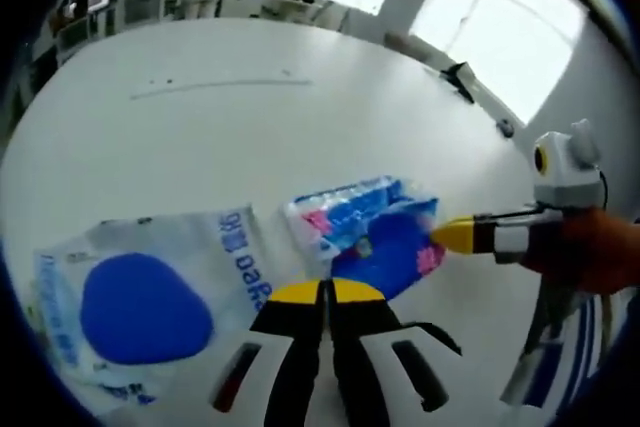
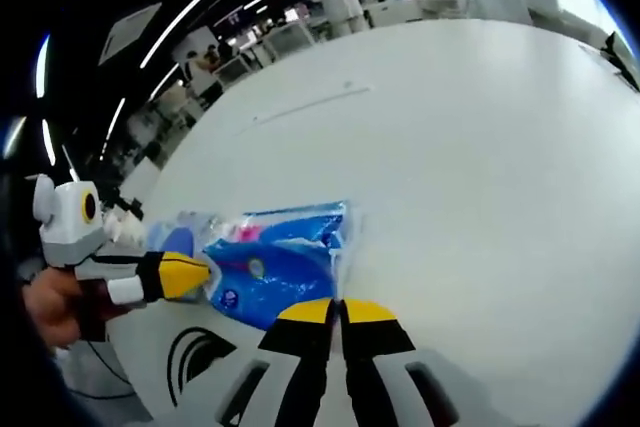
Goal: Arrange the tabletop items into an orderly group along one side of the table until the central work area is clear of visible clutter.
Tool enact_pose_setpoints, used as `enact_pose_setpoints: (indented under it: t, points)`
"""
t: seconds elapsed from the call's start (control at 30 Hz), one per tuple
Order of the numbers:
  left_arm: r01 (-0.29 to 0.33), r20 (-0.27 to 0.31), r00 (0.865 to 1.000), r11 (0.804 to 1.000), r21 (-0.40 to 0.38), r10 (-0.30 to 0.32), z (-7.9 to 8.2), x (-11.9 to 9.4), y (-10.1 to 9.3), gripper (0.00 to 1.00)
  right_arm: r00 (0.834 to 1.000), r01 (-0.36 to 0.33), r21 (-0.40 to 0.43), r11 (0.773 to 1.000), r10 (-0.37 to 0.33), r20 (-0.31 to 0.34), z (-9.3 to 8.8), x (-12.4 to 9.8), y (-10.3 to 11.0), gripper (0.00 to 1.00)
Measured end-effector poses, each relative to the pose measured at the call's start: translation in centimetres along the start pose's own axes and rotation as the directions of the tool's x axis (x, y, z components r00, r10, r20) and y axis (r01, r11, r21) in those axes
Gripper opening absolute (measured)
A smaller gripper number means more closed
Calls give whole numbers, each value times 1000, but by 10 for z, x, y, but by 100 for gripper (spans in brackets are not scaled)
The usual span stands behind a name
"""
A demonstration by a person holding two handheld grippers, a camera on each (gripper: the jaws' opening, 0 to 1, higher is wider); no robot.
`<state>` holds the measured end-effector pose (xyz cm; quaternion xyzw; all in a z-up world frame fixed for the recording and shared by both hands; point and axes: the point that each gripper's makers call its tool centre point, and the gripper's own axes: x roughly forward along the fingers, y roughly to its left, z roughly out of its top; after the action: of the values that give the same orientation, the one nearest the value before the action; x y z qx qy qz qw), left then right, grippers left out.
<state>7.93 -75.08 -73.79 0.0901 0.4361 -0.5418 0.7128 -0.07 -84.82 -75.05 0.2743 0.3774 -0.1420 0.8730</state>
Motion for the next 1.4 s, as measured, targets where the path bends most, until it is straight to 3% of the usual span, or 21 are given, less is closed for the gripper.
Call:
enact_pose_setpoints:
  t: [0.07, 0.13, 0.4, 0.8, 0.93, 1.13, 1.4]
  points:
    - [0, 1, 1000, 1000, -2, 0, 0, -1, 0, 0, 1000, 0, 1, 1000, 0, 0, 1, 1, -1, 1]
    - [21, 17, 1000, 996, -87, -20, 2, -1, -3, 1, 1000, -2, 1, 1000, 2, 0, 2, 1, -1, 3]
    - [17, -5, 1000, 999, -48, -17, -1, -1, -4, 6, 1000, -7, 24, 1000, 7, 4, 1, 5, -5, 8]
    - [8, -3, 1000, 999, -33, -8, -3, -19, -7, 13, 1000, -5, 21, 1000, 5, -9, -6, -9, 4, 10]
    - [-11, 11, 1000, 1000, -15, 11, 3, -26, -1, 13, 1000, -22, -7, 1000, 22, -10, -8, -15, 12, 10]
    - [-35, 26, 999, 999, -26, 36, 9, -40, 15, 13, 1000, -21, 12, 1000, 21, -13, -10, -17, 9, 10]
    - [-58, 44, 997, 998, -29, 59, 10, -58, 29, 13, 999, -21, -26, 999, 20, -30, -15, -18, 8, 9]
